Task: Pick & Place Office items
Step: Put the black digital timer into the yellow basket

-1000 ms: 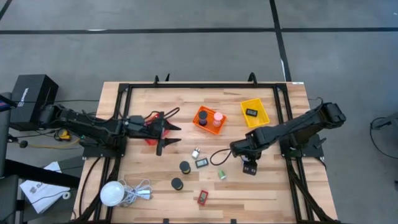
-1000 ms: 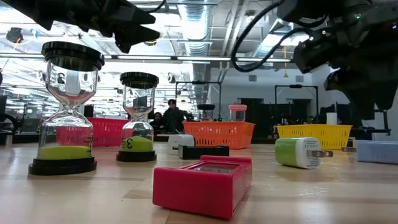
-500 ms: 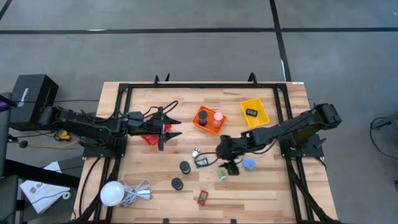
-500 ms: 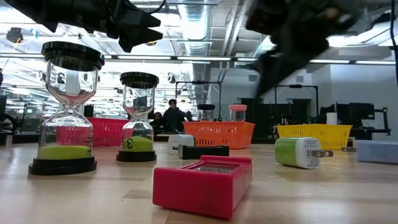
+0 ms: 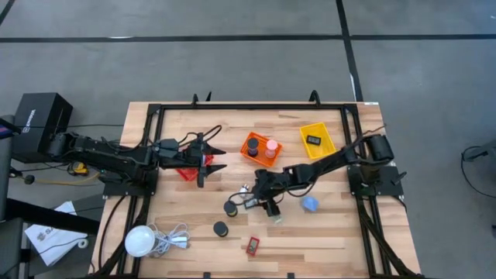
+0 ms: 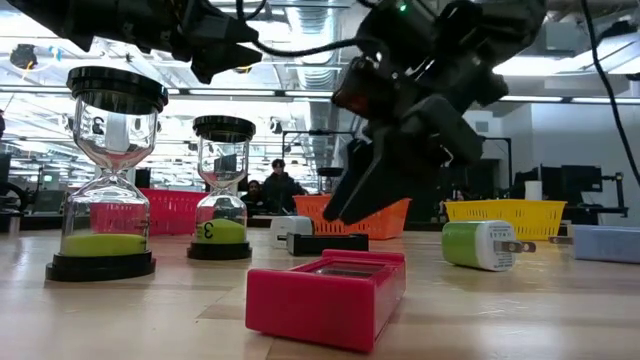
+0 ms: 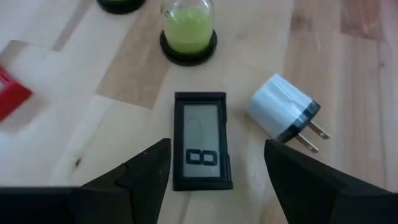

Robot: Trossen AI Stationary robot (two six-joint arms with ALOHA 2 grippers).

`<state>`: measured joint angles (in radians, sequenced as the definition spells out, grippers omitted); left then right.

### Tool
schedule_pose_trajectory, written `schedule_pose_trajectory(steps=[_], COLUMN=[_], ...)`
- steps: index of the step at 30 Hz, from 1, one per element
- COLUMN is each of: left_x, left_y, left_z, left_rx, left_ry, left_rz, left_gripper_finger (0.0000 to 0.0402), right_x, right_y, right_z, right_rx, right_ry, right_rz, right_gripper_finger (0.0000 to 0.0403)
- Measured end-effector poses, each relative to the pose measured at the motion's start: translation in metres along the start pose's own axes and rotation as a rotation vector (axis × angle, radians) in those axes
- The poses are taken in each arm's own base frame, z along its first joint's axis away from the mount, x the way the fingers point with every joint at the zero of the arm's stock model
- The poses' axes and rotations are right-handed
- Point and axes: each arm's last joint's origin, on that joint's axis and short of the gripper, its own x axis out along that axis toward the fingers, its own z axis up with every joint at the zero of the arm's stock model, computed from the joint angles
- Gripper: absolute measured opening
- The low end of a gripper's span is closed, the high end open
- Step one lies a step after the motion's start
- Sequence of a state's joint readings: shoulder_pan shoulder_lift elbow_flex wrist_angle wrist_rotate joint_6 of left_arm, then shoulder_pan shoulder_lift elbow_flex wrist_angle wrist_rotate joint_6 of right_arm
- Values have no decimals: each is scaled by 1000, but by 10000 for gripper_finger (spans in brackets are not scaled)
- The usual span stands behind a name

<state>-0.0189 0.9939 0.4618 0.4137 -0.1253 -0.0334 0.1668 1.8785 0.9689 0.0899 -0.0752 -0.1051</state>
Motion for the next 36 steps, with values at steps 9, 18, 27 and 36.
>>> schedule_pose_trajectory(steps=[9, 18, 27, 36], left_x=[0, 0, 0, 0], left_y=[0, 0, 0, 0], left_z=[0, 1, 1, 1], left_rx=[-1, -2, -2, -2], left_ry=[-5, -14, -14, -14], left_rz=[0, -1, -1, -1], left_gripper_finger=[218, 218, 218, 218], right_x=[28, 28, 26, -15], right_y=[-4, -4, -4, -11], right_z=[-8, -7, -11, -4], right_rx=[50, 48, 71, 50], right_ry=[39, 41, 93, 183], right_rz=[81, 80, 80, 67], right_gripper_finger=[249, 233, 153, 159])
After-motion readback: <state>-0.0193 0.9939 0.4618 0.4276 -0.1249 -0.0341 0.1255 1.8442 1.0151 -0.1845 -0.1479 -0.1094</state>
